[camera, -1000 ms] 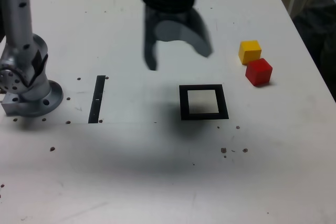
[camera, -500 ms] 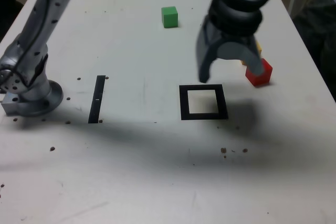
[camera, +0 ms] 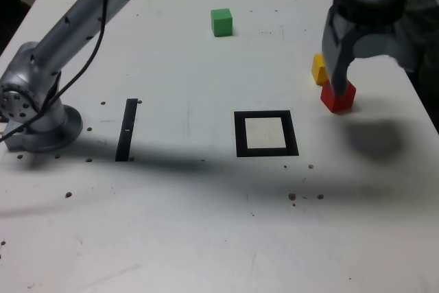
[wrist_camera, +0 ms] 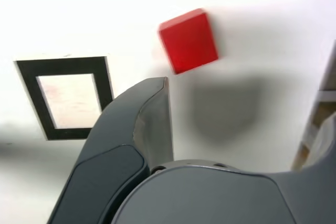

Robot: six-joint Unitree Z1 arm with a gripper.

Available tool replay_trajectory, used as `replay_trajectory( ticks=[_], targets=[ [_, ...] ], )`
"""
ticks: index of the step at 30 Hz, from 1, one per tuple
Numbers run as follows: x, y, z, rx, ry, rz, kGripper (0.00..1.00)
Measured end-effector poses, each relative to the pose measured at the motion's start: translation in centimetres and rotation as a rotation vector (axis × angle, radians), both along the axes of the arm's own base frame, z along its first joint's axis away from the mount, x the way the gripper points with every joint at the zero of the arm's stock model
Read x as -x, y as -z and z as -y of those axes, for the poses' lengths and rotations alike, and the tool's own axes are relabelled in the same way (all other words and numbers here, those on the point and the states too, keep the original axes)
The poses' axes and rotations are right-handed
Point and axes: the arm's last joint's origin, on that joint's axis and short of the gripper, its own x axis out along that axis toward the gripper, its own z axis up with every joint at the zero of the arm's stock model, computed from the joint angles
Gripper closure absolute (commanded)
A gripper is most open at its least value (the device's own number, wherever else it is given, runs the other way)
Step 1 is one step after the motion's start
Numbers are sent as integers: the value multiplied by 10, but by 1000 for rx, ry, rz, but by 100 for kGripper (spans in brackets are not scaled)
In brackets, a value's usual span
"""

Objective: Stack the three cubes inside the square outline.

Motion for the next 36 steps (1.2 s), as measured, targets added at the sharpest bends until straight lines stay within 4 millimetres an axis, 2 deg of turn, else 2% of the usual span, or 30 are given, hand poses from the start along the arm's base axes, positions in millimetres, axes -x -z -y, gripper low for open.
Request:
replay_trajectory(
  ticks=[6,14,23,36],
  targets=[
    [-1,20,-9,-1,-16,-69,1],
    [-1,29,-11,8,-20,-100,2],
    [-6,48,-29,15,-43,-140,5],
    [-5,65,-34,26,-31,-197,23]
  ],
)
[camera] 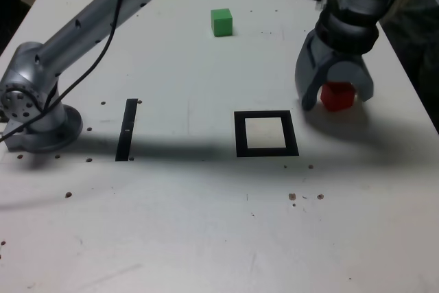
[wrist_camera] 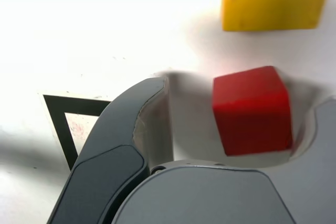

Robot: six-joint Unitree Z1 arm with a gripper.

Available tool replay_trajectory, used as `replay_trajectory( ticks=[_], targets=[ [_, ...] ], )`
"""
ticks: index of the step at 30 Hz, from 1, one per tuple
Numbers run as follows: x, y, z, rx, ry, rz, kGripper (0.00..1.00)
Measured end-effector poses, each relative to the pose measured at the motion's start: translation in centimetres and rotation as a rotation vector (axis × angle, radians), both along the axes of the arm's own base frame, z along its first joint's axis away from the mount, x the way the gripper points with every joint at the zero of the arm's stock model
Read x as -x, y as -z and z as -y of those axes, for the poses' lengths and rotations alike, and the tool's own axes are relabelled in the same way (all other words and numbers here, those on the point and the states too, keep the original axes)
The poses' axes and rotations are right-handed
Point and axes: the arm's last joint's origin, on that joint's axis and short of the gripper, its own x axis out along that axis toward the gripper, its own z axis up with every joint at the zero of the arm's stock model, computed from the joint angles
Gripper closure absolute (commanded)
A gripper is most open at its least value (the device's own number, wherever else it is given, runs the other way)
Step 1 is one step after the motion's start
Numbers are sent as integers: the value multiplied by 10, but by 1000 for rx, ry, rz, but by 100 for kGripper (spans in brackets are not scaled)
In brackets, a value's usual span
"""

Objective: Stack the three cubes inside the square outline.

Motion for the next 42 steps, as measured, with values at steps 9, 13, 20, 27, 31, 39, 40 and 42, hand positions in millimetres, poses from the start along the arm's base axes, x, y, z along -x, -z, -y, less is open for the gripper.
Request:
replay_trajectory(
  ticks=[9,13,20,27,31,39,40,42],
  targets=[
    [-6,5,-8,-18,14,16,40],
    [-8,2,-11,-22,25,34,47],
    [-9,0,-15,-20,46,50,61],
    [-9,-1,-15,-4,55,48,68],
    [-8,-4,-11,1,79,52,70],
    [3,-35,20,-9,164,82,73],
    [7,-37,24,-10,170,76,73],
    [19,-44,32,-17,165,58,73]
  ],
)
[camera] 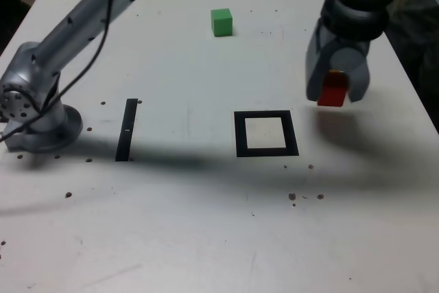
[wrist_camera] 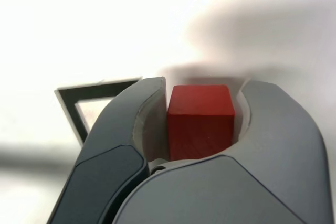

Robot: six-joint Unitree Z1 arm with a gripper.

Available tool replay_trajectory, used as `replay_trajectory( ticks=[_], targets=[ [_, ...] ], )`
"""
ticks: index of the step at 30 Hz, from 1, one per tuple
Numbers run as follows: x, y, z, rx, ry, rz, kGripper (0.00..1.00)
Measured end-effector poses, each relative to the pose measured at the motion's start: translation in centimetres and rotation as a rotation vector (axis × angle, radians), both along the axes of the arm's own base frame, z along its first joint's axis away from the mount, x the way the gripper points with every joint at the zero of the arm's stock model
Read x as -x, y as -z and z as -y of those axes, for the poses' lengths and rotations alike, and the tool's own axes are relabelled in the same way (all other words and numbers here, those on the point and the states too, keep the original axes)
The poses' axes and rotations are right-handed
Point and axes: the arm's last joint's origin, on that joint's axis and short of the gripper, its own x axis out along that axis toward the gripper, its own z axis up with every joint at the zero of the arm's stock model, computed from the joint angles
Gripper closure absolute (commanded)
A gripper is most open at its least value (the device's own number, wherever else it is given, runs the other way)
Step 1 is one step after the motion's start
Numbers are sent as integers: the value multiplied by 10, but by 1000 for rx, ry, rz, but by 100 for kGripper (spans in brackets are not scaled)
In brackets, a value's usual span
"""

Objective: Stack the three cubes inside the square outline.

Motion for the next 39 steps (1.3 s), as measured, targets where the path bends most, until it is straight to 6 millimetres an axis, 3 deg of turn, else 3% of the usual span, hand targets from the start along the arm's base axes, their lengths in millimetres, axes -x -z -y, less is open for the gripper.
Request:
replay_trajectory(
  ticks=[10,18,23,39],
  targets=[
    [59,-25,10,15,-85,23,73],
    [83,26,11,38,-91,-86,73],
    [92,43,11,47,-95,-76,73],
    [97,32,11,58,-94,-5,73]
  ],
)
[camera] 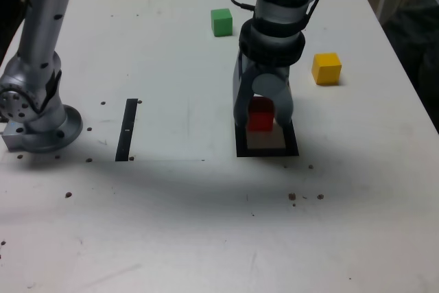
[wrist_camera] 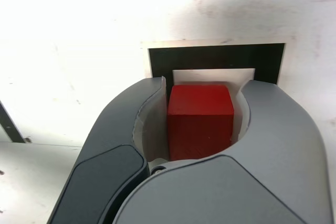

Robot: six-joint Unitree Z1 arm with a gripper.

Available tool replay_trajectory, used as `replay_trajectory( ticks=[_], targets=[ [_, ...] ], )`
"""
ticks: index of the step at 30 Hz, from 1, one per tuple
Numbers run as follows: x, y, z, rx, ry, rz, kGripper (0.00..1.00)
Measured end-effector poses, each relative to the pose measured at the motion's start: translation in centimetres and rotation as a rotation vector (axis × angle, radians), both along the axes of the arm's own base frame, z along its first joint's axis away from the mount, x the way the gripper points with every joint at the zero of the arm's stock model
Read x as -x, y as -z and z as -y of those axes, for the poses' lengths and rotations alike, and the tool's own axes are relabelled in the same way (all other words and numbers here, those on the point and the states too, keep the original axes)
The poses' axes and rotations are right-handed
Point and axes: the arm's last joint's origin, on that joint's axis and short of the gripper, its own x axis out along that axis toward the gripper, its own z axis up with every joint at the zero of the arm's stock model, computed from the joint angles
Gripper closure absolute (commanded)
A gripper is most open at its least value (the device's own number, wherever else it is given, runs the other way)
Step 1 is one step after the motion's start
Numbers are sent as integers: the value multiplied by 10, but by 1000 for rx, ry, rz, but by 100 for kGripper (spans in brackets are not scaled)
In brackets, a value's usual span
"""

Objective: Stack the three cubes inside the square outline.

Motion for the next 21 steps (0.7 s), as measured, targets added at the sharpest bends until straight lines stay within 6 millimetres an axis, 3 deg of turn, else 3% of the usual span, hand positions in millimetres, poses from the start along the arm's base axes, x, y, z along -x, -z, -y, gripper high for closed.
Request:
replay_trajectory(
  ticks=[8,12,15,18,21],
  targets=[
    [-2,13,2,28,1,36,72],
    [3,13,2,26,2,35,65],
    [5,12,2,23,3,28,45],
    [6,12,1,19,4,21,15],
    [5,11,1,13,8,26,2]
  ],
)
